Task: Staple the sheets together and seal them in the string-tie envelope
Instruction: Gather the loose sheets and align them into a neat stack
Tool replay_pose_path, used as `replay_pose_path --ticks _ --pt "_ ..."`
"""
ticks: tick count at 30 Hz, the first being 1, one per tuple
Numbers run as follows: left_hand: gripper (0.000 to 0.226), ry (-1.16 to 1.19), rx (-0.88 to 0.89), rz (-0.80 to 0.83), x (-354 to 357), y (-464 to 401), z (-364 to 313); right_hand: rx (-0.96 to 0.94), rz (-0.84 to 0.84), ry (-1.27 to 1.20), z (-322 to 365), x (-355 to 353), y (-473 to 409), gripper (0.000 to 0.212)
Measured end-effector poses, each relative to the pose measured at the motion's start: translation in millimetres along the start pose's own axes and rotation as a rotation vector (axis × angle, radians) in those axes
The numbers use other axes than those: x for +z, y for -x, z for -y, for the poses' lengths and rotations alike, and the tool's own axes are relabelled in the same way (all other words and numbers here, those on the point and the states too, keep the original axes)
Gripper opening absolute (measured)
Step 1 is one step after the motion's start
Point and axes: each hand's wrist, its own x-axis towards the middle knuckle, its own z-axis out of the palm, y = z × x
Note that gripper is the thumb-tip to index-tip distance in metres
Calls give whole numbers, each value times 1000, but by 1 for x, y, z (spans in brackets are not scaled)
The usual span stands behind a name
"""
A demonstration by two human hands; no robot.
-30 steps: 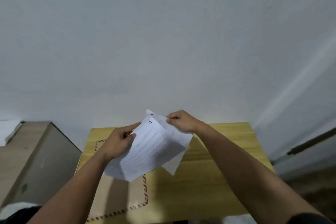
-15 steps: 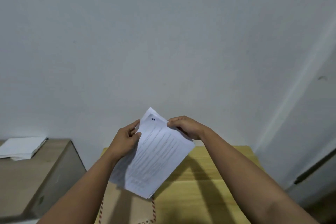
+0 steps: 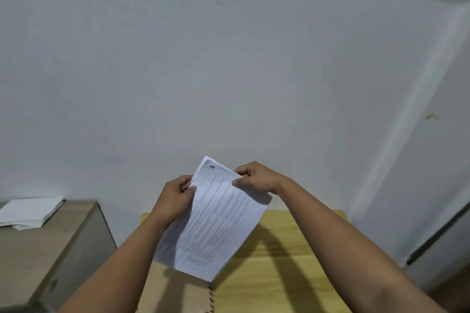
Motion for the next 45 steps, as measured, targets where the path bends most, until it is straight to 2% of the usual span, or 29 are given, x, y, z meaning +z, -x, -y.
replay_pose_path --ticks 7,12,16,18,23,27,32,39,42,45 --pt "19 24 -80 -72 9 -5 -6 -175 -187 35 6 9 10 43" --pt "24 -145 39 -129 12 -7 -11 -226 -244 20 4 11 13 44" --pt "18 -209 91 -37 17 -9 -7 -212 -273 -7 -3 7 22 43" --pt "14 -193 96 -26 27 -10 -5 -178 -285 -9 -10 4 27 41" --pt "10 -108 25 -117 60 -15 3 -32 -324 -34 -40 -14 47 40" --pt "13 -27 -37 -175 92 -20 16 88 -384 -333 -83 -32 65 31" --pt "15 98 -173 -187 149 -29 34 248 -363 -551 -138 -35 81 38" --pt "20 121 -326 -7 236 -30 48 356 -533 -465 -234 -31 90 33" --pt "20 93 -349 33 260 -30 60 379 -532 -467 -272 -33 94 36" --pt "21 37 -357 97 282 -25 84 447 -499 -332 -308 -29 94 30"
